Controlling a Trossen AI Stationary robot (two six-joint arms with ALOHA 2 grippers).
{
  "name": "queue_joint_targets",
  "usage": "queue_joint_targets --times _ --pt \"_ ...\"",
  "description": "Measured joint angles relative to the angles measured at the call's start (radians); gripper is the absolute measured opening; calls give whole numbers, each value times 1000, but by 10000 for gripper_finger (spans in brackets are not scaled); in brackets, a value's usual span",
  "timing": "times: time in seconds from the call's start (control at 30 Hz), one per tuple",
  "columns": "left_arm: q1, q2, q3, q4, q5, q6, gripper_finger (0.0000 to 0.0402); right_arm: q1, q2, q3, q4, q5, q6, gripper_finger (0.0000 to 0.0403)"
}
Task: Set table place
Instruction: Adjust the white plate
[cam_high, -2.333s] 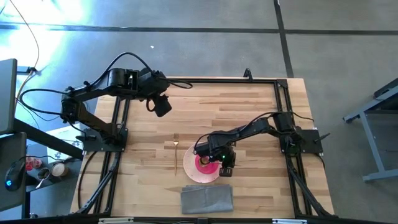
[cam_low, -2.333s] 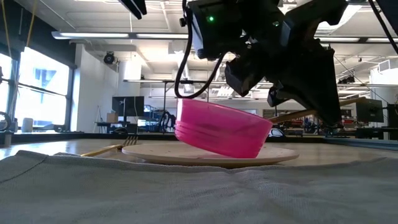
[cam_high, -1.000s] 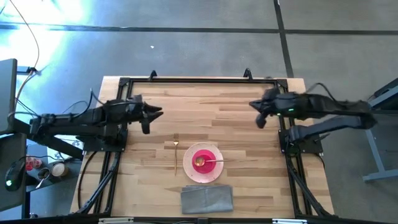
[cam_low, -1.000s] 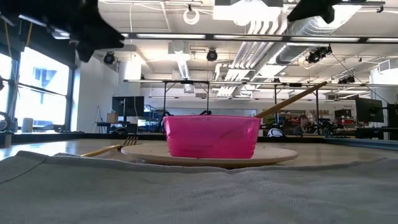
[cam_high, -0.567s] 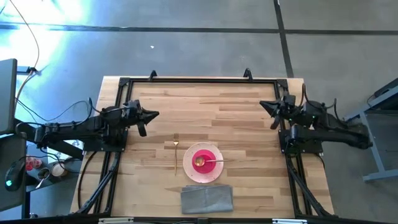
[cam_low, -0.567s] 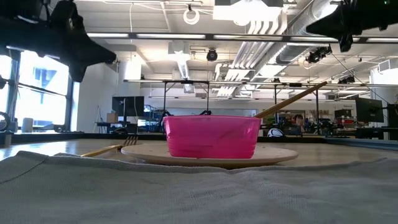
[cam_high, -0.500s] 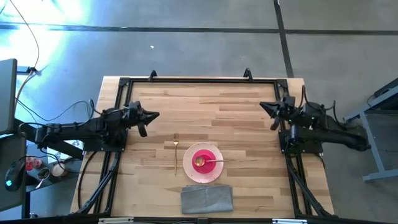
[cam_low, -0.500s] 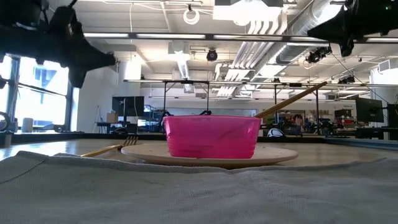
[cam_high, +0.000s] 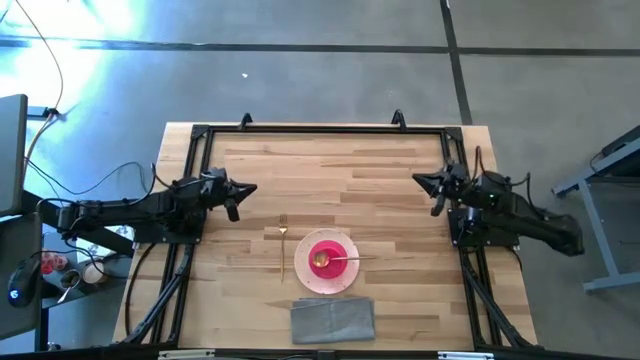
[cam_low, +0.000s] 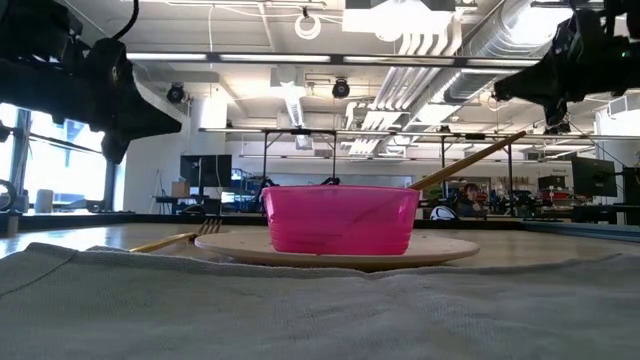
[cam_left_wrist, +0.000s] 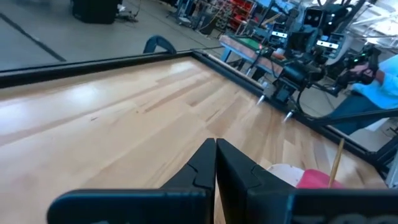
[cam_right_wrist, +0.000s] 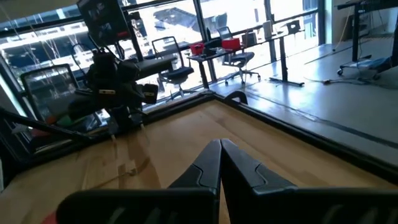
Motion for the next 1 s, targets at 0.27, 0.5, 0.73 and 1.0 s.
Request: queue_joint_targets --times 0.27,0.5,0.73,1.0 --pt "-1 0 0 -22 -8 -19 1 -72 -3 -141 132 -85 69 0" --pt "-3 0 0 -19 -18 8 1 -123 -2 -162 180 -127 5 0" --pt "-3 0 0 -19 -16 -3 2 -136 10 -126 103 -97 160 0" --pt "-3 2 0 -20 -8 -16 3 -86 322 207 -244 -97 176 0"
